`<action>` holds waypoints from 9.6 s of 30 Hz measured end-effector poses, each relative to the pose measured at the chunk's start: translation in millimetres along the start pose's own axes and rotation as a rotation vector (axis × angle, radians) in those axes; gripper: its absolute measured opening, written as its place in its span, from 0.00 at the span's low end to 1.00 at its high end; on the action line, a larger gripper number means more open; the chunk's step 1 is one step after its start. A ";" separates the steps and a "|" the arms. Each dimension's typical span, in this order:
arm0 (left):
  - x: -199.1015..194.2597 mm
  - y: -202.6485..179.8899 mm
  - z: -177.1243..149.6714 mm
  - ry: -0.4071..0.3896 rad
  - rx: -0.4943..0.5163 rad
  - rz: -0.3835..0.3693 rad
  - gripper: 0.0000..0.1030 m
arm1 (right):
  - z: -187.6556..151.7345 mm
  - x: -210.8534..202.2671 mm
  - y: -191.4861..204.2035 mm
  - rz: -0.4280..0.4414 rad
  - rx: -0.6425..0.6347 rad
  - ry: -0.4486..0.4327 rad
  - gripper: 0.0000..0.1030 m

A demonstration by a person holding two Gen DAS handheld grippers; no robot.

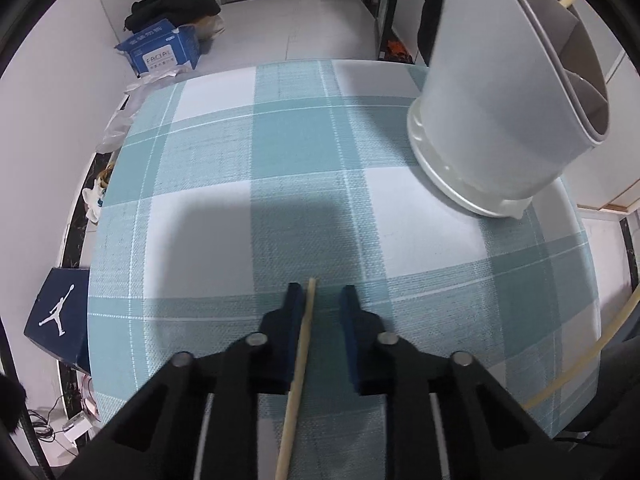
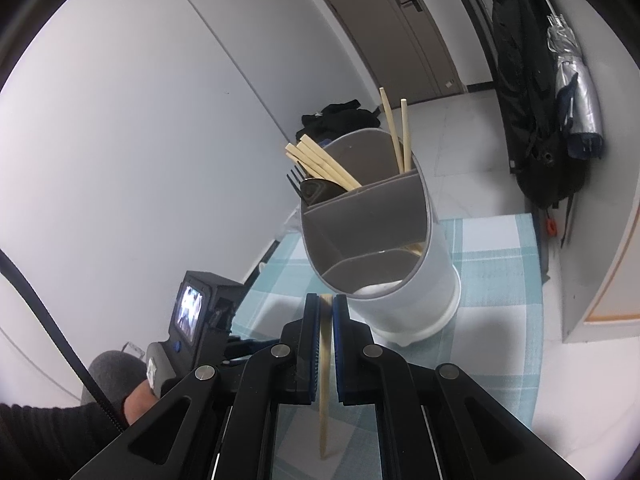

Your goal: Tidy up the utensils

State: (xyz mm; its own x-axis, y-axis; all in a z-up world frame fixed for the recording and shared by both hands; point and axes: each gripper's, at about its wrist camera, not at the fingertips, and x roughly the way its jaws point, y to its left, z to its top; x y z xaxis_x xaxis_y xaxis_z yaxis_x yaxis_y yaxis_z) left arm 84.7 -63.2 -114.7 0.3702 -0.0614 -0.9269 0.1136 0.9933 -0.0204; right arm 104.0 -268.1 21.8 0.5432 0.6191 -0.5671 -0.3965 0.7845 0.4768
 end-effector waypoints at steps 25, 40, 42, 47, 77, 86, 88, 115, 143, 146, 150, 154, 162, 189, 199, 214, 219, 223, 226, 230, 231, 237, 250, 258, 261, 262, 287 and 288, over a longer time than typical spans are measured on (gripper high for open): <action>-50.2 12.1 11.0 -0.204 -0.198 -0.048 0.01 | -6.3 -8.4 8.3 -0.039 -0.046 -0.032 0.05; -110.7 6.1 2.9 -0.395 -0.156 -0.124 0.00 | -14.3 -16.1 23.2 -0.109 -0.076 -0.068 0.05; -117.0 7.7 -2.2 -0.423 -0.148 -0.123 0.00 | -15.8 -18.7 25.9 -0.121 -0.084 -0.077 0.05; -131.2 4.8 -12.2 -0.473 -0.137 -0.122 0.00 | -19.4 -24.6 29.9 -0.147 -0.085 -0.093 0.05; -181.7 -12.1 -22.5 -0.540 -0.073 -0.183 0.00 | -23.3 -65.4 47.1 -0.240 -0.118 -0.214 0.05; -202.0 -29.3 1.8 -0.568 -0.068 -0.240 0.00 | -5.5 -79.4 33.5 -0.229 -0.091 -0.246 0.05; -207.6 -30.2 10.6 -0.583 -0.078 -0.254 0.00 | 2.9 -81.2 31.1 -0.228 -0.089 -0.249 0.05; -206.1 -22.3 134.9 -0.638 -0.143 -0.298 0.00 | 174.5 -83.0 34.5 -0.210 -0.189 -0.423 0.05; -155.5 -19.2 135.0 -0.504 -0.120 -0.301 0.00 | 150.9 11.7 27.2 -0.185 -0.394 -0.273 0.05; -151.5 -19.1 134.4 -0.495 -0.119 -0.303 0.00 | 146.0 16.2 26.0 -0.179 -0.407 -0.247 0.05; -144.1 -16.2 133.7 -0.475 -0.123 -0.303 0.00 | 138.9 21.8 24.3 -0.165 -0.415 -0.218 0.05; -136.2 -15.4 130.7 -0.452 -0.117 -0.302 0.00 | 132.2 30.0 21.3 -0.167 -0.419 -0.179 0.05; -118.0 -12.5 130.0 -0.380 -0.102 -0.335 0.00 | 119.3 42.8 5.5 -0.171 -0.382 -0.099 0.08; -208.9 5.3 78.6 -0.657 -0.152 -0.131 0.89 | 90.2 -56.1 53.2 -0.275 -0.326 -0.306 0.53; -235.0 1.4 40.6 -0.768 -0.153 -0.074 0.99 | 62.0 -92.4 87.6 -0.294 -0.340 -0.412 0.78; -229.2 3.2 -13.4 -0.843 -0.169 -0.045 0.99 | 8.9 -114.8 97.5 -0.299 -0.322 -0.459 0.87; -218.9 4.3 -22.5 -0.854 -0.168 -0.038 0.99 | -4.8 -111.5 92.2 -0.300 -0.315 -0.469 0.89; -203.0 7.5 -24.2 -0.836 -0.170 -0.035 0.99 | -15.1 -103.8 86.1 -0.305 -0.298 -0.470 0.91; -189.6 10.1 -24.7 -0.819 -0.175 -0.031 0.99 | -20.6 -95.5 81.1 -0.310 -0.285 -0.456 0.91; -172.1 12.6 -25.4 -0.783 -0.161 -0.029 0.99 | -27.5 -86.0 75.1 -0.322 -0.272 -0.435 0.91; -169.8 13.0 -25.6 -0.775 -0.158 -0.027 0.99 | -29.4 -83.7 72.8 -0.322 -0.266 -0.428 0.92; -164.4 17.5 -24.6 -0.758 -0.167 -0.031 0.99 | -31.7 -72.3 67.6 -0.347 -0.269 -0.395 0.92; -156.9 20.4 -21.8 -0.702 -0.177 -0.020 0.99 | -31.1 -63.2 64.1 -0.340 -0.233 -0.385 0.94; -158.2 25.9 -21.9 -0.702 -0.199 -0.054 0.99 | -31.9 -63.2 64.2 -0.345 -0.228 -0.384 0.94; -156.2 25.7 -20.7 -0.689 -0.199 -0.053 0.99 | -31.9 -63.2 63.4 -0.343 -0.227 -0.382 0.95; -156.3 25.4 -21.1 -0.689 -0.197 -0.052 0.99 | -31.9 -63.3 63.3 -0.344 -0.228 -0.383 0.95; -160.6 23.1 -24.7 -0.691 -0.181 -0.084 0.99 | -34.7 -70.3 65.1 -0.351 -0.224 -0.400 0.95; -160.8 22.9 -25.1 -0.693 -0.182 -0.085 0.99 | -34.6 -70.5 65.0 -0.351 -0.223 -0.400 0.95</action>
State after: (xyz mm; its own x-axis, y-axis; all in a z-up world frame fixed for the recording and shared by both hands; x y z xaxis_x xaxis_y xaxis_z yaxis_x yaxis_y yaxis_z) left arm 4.6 -28.1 24.4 0.8735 -0.1272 -0.4699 0.0352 0.9792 -0.1996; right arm 14.4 -259.5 69.5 0.8910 0.2931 -0.3467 -0.2646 0.9558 0.1280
